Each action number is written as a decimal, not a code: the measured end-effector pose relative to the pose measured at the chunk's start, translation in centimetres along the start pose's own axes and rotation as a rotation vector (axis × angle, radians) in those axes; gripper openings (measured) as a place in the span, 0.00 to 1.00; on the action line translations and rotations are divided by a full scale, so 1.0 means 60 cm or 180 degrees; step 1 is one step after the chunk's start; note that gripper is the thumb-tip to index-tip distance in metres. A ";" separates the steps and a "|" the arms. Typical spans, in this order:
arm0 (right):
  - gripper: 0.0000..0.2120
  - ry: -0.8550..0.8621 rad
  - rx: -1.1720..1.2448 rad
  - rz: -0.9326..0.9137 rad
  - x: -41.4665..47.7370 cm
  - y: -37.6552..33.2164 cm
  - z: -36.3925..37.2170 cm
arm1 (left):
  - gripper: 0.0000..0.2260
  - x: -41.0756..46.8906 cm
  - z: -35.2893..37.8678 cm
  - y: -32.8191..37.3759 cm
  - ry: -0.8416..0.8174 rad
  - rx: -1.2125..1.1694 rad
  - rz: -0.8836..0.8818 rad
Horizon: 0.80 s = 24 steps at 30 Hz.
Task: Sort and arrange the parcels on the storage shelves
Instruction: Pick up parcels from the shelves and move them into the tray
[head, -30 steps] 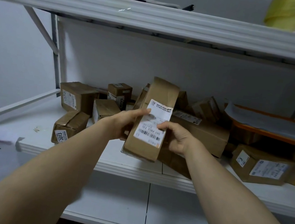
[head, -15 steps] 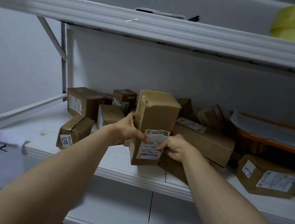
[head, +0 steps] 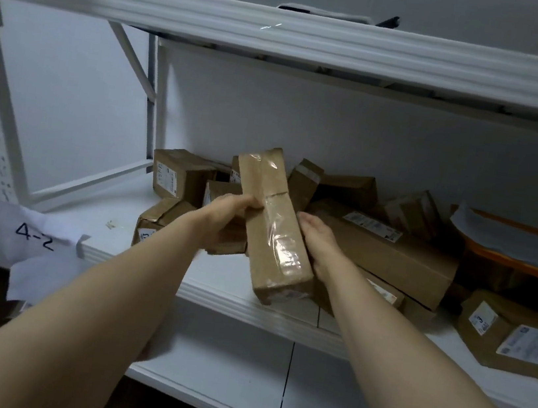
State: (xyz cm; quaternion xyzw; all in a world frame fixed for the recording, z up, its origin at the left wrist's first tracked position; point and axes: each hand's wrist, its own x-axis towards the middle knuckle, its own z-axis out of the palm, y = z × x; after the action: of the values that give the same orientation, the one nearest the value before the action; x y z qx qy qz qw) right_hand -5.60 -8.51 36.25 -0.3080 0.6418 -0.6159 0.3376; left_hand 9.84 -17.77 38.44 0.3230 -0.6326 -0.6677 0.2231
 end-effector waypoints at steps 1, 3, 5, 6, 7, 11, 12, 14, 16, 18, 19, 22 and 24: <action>0.17 -0.0189 0.0072 0.0023 -0.003 0.000 0.009 | 0.13 -0.008 -0.006 -0.003 -0.0070 -0.0035 -0.0015; 0.25 -0.0580 0.0293 0.0049 -0.005 0.003 0.028 | 0.16 -0.026 -0.021 -0.010 -0.0051 -0.0132 0.0022; 0.31 -0.0948 0.0365 0.0006 -0.006 0.005 0.050 | 0.23 -0.044 -0.042 -0.019 0.0053 -0.0305 0.0022; 0.32 -0.1134 0.0344 0.0027 -0.008 0.005 0.065 | 0.25 -0.060 -0.053 -0.024 0.0127 -0.0352 0.0004; 0.33 -0.1308 0.0316 0.0060 -0.012 0.005 0.081 | 0.25 -0.074 -0.064 -0.029 0.0204 -0.0384 0.0003; 0.32 -0.1905 0.0129 0.0242 -0.036 0.007 0.151 | 0.23 -0.130 -0.103 -0.054 0.0837 -0.0482 0.0050; 0.32 -0.2082 0.0000 0.0297 -0.044 0.012 0.169 | 0.22 -0.146 -0.115 -0.065 0.1063 -0.0570 0.0036; 0.30 -0.2517 -0.0216 0.0521 -0.068 0.028 0.205 | 0.21 -0.184 -0.140 -0.092 0.1547 -0.0760 -0.0044; 0.21 -0.2774 -0.0517 0.0739 -0.088 0.044 0.224 | 0.19 -0.216 -0.155 -0.113 0.1848 -0.0919 -0.0169; 0.13 -0.3020 -0.0939 0.1122 -0.114 0.067 0.242 | 0.17 -0.249 -0.171 -0.144 0.2249 -0.1037 -0.0283; 0.14 -0.3102 -0.1099 0.1316 -0.120 0.077 0.243 | 0.17 -0.257 -0.176 -0.154 0.2379 -0.1074 -0.0366; 0.20 -0.3278 -0.1296 0.1760 -0.139 0.121 0.253 | 0.18 -0.278 -0.179 -0.200 0.2423 -0.1095 -0.0827; 0.22 -0.3132 -0.1537 0.1740 -0.132 0.151 0.251 | 0.15 -0.275 -0.169 -0.224 0.2228 -0.1128 -0.1129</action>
State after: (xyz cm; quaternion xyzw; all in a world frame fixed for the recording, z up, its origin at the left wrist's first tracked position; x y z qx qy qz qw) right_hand 11.45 -10.38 27.45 -0.4482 0.5878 -0.1297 0.6609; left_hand 29.98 -11.83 27.70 0.5904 -0.3290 -0.6441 0.3581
